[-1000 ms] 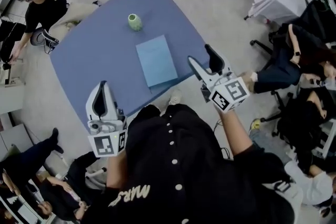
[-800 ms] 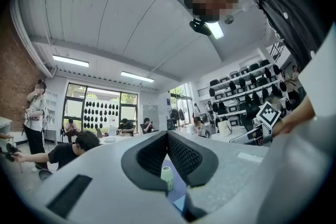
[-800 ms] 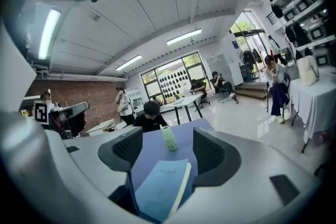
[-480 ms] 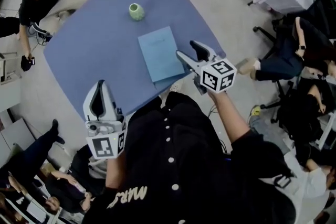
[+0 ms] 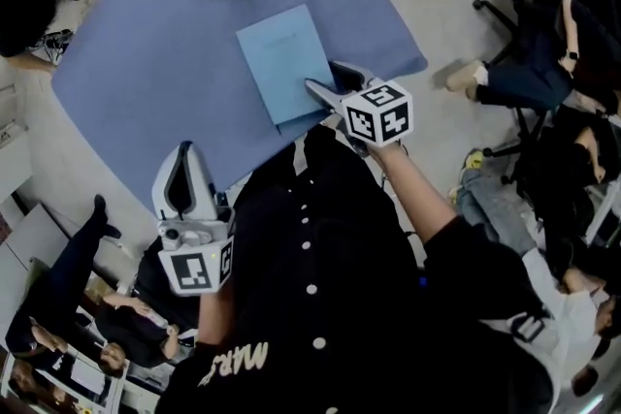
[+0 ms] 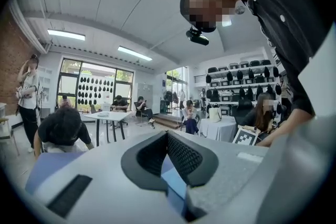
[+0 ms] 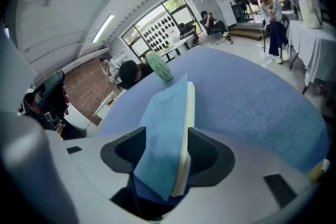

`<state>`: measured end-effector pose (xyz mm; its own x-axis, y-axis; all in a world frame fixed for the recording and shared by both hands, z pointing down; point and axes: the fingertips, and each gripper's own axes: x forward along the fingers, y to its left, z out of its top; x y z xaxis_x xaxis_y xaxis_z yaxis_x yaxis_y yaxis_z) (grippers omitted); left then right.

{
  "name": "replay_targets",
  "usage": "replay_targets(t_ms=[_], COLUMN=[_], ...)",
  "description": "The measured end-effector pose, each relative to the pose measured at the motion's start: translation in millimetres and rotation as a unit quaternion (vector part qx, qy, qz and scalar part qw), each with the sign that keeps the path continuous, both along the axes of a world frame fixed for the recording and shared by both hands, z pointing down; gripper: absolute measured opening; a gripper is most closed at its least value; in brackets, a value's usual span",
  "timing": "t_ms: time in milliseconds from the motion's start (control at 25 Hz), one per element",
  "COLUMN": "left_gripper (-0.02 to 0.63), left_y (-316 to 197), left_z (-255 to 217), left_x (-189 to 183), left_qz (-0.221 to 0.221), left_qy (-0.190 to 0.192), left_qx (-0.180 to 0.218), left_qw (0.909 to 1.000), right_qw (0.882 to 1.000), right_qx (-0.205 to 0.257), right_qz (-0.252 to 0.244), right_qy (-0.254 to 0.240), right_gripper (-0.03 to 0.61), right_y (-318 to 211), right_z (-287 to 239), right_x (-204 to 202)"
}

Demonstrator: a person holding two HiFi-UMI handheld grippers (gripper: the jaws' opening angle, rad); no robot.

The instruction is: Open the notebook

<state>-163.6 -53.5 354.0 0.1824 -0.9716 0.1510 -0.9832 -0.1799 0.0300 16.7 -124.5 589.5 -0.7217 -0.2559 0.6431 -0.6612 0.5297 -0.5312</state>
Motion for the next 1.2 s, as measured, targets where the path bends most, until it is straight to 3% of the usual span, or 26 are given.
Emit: replay_targets(t_ms=[120,360,600,960,1200], left_gripper=[-0.003,-0.003,-0.003,-0.003,-0.003], left_y=[2.4,5.0,6.6,15.7,22.0], left_z=[7.6,18.8,14.2,2.3,-2.8], left_x=[-0.3,0.7,1.4,-1.7,-7.5], left_qz=[0.001,-0.002,-0.005,-0.009,-0.018], left_qy=[0.003,0.008,0.006,0.008,0.011], left_qx=[-0.014,-0.023,-0.019,-0.003,0.011], left_qw=[0.9999,0.9997,0.9998,0.9999,0.9997], right_qw=[1.000,0.998,0.999,0.998,0.987], right_qx=[0.001,0.004,0.006,0.063,0.134], right_qz=[0.010,0.036,0.039,-0.019,-0.089], right_qy=[0.016,0.043,0.027,0.023,0.023], right_gripper=[0.227,0.099,0.034,0.011,0.015], right_y=[3.6,-2.3,-3.4,9.9,29.6], right_z=[6.8,19.0,5.6,-41.5,-88.9], right_x=[0.6,10.3,12.3,-8.0,-44.1])
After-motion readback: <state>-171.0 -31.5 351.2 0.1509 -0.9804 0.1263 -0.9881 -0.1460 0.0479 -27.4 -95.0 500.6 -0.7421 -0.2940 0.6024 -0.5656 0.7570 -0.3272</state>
